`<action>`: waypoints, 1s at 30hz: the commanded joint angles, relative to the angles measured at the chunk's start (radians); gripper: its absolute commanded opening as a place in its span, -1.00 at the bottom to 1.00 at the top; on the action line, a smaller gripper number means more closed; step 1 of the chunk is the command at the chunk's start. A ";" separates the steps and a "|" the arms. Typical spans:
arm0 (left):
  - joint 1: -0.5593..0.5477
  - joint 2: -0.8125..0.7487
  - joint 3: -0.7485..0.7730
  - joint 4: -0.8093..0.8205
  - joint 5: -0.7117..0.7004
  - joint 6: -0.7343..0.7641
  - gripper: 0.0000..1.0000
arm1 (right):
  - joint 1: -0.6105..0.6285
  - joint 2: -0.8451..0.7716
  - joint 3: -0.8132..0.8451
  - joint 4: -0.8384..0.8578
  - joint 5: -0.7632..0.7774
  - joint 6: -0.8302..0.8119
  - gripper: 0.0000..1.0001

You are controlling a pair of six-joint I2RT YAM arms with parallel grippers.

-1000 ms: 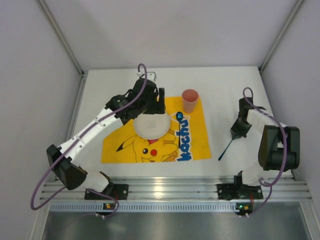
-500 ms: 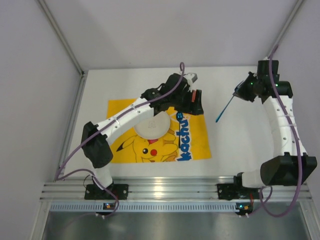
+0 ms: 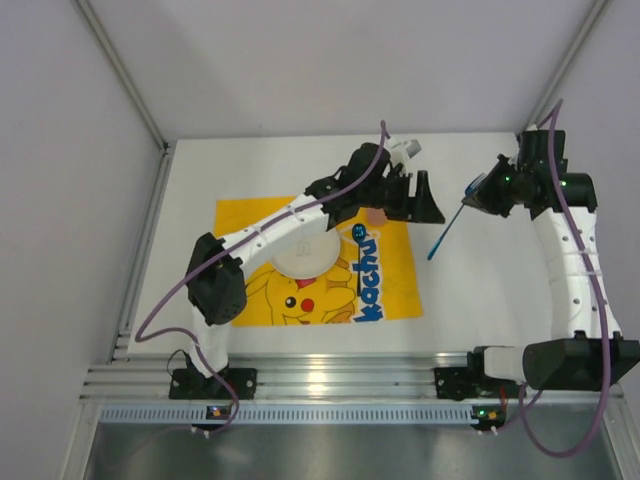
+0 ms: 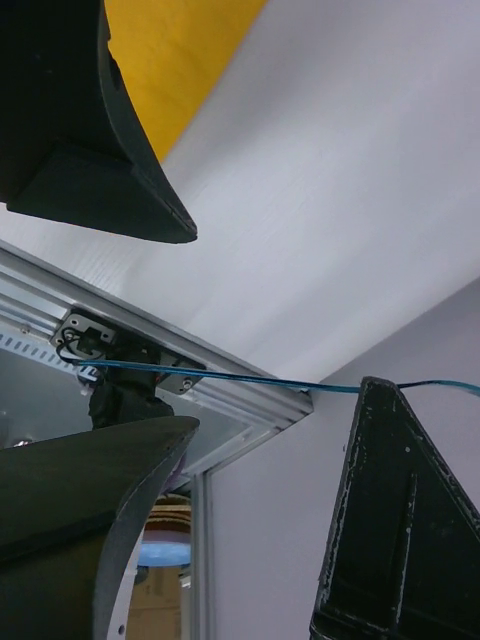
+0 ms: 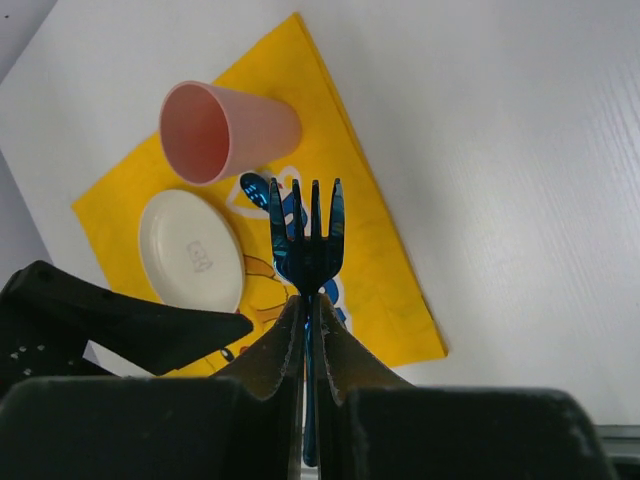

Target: Set the dinner table for one person

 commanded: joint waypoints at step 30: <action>-0.048 0.046 0.071 0.095 0.140 -0.035 0.11 | 0.044 -0.023 0.070 -0.033 -0.024 0.017 -1.00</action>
